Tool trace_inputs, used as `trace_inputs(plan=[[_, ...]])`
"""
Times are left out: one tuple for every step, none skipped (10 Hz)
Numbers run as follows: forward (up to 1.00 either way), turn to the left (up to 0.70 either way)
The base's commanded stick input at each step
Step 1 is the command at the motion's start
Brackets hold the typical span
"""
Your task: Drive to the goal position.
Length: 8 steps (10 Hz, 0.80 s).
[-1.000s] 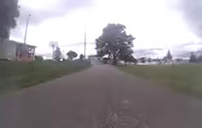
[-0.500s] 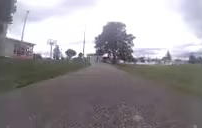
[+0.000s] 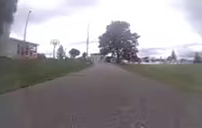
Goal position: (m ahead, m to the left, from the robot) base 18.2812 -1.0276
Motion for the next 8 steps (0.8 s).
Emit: trace_inputs(plan=[[1.00, -0.27], [1.00, -0.02], [1.00, -0.10], [1.00, -0.18], [1.00, -0.26], [1.00, -0.27], [1.00, -0.27], [1.00, -0.27]])
